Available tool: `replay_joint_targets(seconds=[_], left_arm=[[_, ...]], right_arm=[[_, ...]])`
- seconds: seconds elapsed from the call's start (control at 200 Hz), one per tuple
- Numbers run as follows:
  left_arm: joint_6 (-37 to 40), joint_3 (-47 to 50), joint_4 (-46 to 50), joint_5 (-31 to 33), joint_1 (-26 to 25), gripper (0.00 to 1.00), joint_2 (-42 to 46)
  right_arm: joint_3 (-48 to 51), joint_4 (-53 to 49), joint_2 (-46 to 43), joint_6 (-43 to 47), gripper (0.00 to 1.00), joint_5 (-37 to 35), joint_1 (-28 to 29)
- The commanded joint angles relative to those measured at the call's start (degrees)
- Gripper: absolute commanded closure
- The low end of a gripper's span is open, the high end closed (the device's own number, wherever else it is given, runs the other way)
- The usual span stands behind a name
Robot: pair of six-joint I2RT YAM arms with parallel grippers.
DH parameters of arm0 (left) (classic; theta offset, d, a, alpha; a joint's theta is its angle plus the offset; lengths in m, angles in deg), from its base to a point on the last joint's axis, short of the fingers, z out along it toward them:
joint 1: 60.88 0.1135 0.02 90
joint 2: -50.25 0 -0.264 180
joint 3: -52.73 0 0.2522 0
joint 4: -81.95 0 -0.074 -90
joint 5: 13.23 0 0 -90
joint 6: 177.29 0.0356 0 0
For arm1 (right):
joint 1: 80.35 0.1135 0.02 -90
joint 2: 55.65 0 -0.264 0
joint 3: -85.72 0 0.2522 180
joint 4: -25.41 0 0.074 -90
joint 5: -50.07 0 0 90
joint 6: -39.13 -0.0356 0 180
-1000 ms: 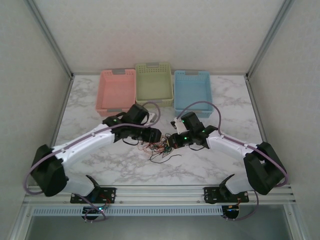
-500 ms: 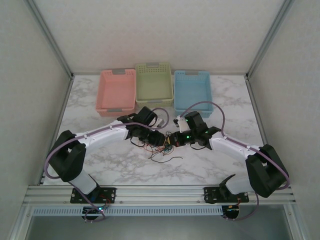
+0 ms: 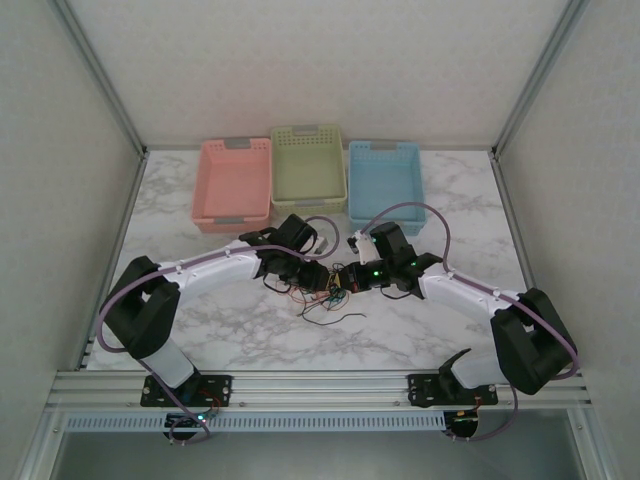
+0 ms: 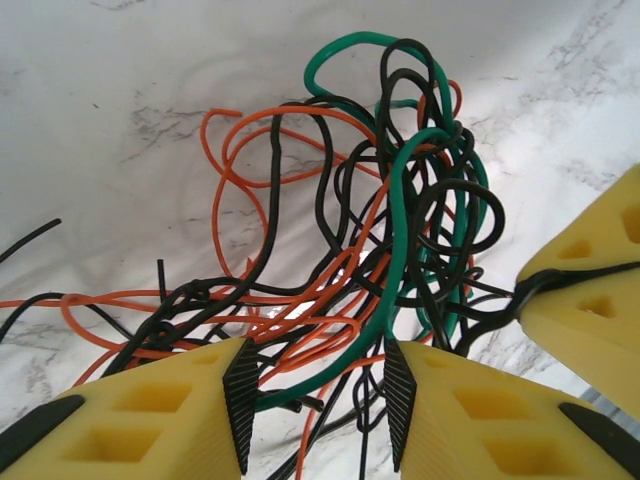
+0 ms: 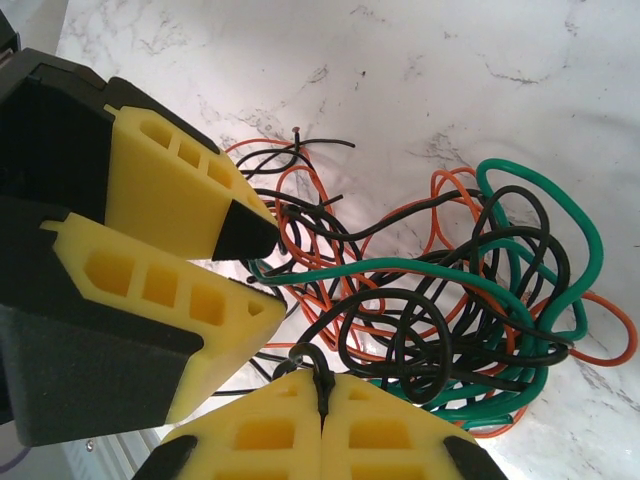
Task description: Untangle the cables
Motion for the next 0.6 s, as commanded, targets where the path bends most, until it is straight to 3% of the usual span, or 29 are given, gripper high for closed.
replay_joint_targets(seconds=[0.0,0.425,0.591], left_arm=[[-0.5,-0.7,0.8,3.6,-0.4,0.59,0.3],[-1.2,-0.3,-2.1,1.8,-0.5,0.70,-0.4],[-0.7,-0.2,-1.6,3.2,-0.5,0.80,0.1]], right_arm=[[-0.1,1.5,0.8,-0.3,1.00,2.0,-0.4],[-0.1,1.5,1.0,-0.3,1.00,2.1,-0.4],[0.0,1.5,1.0,-0.3,1.00,2.1,-0.4]])
